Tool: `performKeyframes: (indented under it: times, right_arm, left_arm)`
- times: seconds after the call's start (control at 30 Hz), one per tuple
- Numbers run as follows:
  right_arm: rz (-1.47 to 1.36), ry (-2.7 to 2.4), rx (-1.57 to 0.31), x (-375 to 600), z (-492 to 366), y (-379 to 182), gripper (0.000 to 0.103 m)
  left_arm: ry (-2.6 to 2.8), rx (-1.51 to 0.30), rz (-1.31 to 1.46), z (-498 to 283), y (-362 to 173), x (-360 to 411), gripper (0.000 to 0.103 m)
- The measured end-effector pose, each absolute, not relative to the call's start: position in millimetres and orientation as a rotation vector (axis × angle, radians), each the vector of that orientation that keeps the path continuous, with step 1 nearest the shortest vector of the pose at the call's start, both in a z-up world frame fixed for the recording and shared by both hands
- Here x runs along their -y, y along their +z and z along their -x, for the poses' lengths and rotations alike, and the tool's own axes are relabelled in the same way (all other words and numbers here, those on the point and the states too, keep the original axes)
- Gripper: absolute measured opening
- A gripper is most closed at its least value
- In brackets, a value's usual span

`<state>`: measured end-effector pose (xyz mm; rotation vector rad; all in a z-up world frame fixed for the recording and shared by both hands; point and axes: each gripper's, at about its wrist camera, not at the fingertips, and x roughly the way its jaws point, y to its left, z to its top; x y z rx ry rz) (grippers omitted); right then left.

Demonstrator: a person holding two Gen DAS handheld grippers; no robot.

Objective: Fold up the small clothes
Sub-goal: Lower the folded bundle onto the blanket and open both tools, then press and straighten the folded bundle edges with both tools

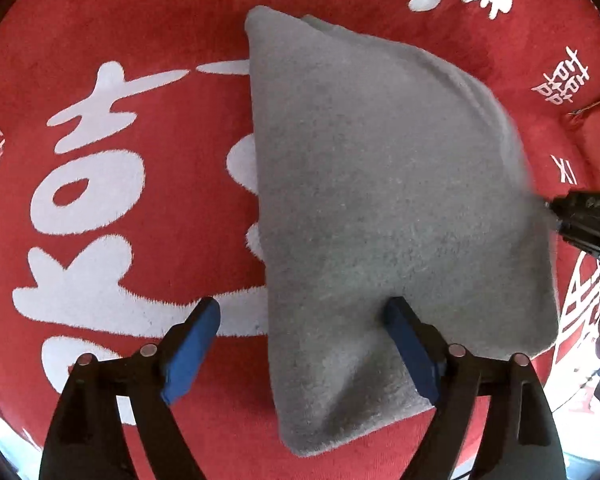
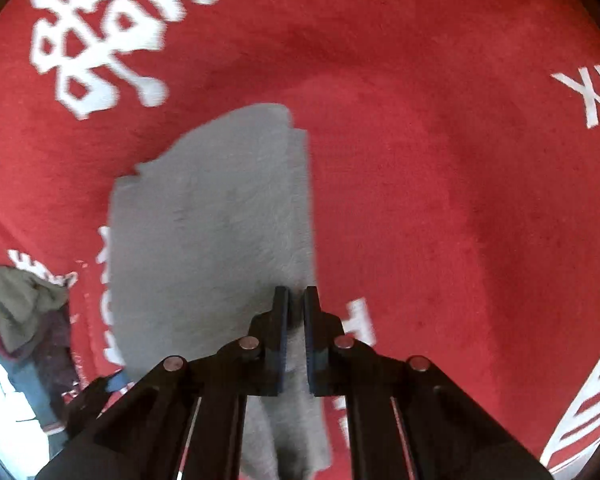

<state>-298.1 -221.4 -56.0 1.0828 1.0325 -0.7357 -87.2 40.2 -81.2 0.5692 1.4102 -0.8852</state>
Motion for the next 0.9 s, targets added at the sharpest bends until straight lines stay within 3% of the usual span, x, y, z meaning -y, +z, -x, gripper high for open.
performKeyframes:
  times: [0.3,0.4,0.47,0.53,0.9]
  right_arm:
    - [-1.168,-0.715,-0.973,211.8,345.4,-46.4,0.009]
    - [-1.176,-0.682,-0.952,214.8,341.1,-42.8,0.012]
    - [-1.189,-0.653,-0.928,220.9,332.8,-41.1,0.027]
    - [-1.199,-0.619,-0.886,231.1,321.5,-37.7,0.060]
    - [-1.228,-0.522,-0.846,276.3,266.3,-42.9,0.060]
  left_arm:
    - [-0.872,-1.387,-0.639,95.9,-79.1,-27.1,0.086]
    - [-0.849,-1.382,-0.666,98.5,-81.7,-21.2,0.099]
    - [-0.848,-1.393,-0.661,96.7,-84.0,-20.2,0.099]
    - [-0.833,-1.392,-0.667,95.7,-85.1,-19.8,0.102]
    - [-0.825,-1.416,-0.648,90.4,-92.9,-17.4,0.102]
